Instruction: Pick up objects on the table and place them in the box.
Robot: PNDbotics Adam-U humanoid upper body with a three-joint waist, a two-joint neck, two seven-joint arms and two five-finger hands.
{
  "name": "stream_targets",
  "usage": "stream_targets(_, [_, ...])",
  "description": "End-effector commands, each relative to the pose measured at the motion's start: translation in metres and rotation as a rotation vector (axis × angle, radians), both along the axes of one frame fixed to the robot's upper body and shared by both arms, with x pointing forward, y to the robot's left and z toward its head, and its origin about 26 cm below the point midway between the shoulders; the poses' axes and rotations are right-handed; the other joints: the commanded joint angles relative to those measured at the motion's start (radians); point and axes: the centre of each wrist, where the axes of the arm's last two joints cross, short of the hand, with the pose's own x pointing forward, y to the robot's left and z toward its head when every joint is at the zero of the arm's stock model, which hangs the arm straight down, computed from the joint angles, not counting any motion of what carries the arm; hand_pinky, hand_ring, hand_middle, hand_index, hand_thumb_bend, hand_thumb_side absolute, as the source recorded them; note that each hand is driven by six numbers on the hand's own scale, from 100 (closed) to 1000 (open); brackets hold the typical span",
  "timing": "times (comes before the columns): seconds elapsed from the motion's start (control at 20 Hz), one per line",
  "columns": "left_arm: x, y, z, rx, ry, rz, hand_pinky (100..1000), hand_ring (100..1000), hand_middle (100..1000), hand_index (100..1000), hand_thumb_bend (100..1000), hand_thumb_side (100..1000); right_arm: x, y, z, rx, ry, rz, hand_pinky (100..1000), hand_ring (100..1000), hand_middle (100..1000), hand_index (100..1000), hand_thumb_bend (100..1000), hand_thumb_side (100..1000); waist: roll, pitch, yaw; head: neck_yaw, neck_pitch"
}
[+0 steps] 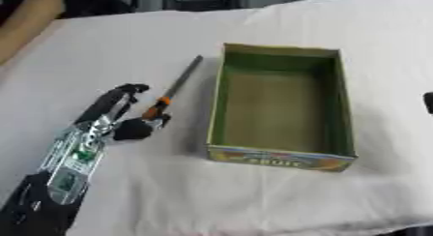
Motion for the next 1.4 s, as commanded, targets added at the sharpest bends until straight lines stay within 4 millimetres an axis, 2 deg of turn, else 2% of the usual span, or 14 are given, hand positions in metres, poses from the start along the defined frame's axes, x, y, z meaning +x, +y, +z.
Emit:
stream_targets(0.05, [0.004, 0.002, 0.010, 0.029, -0.032, 0.006, 819, 828, 847, 901, 563, 477, -0.003, -0.001, 0.008, -0.023, -0.015, 0.004, 561, 636, 700, 755, 521, 620, -0.001, -0.016, -0.001, 0.010, 0.000])
stream_targets(0.3, [0.004, 0.004, 0.016, 0.107, -0.048, 0.006, 848, 847, 854, 816, 572, 462, -0.003, -0.002, 0.008, -0.024, -0.016, 0.004, 561, 636, 700, 754, 520, 621, 0.000, -0.017, -0.002, 0.009, 0.000])
stream_targets(0.5, [0.003, 0.004, 0.022, 0.175, -0.065, 0.011, 871, 865, 862, 784, 572, 458, -0.003, -0.002, 0.008, -0.025, -0.015, 0.004, 562, 636, 700, 754, 518, 621, 0.000, -0.017, -0.002, 0.009, 0.000])
stream_targets(0.85, [0.002, 0.002, 0.033, 0.290, -0.085, -0.003, 905, 882, 869, 772, 577, 452, -0.003, -0.002, 0.008, -0.026, -0.014, 0.005, 562, 637, 700, 754, 518, 622, 0.000, -0.017, -0.003, 0.009, 0.000])
stream_targets(1.4, [0.003, -0.007, 0.024, 0.304, -0.042, -0.043, 913, 884, 872, 778, 577, 449, -0.002, -0.001, 0.008, -0.027, -0.014, 0.008, 562, 637, 701, 754, 517, 623, 0.001, -0.017, -0.007, 0.012, 0.000])
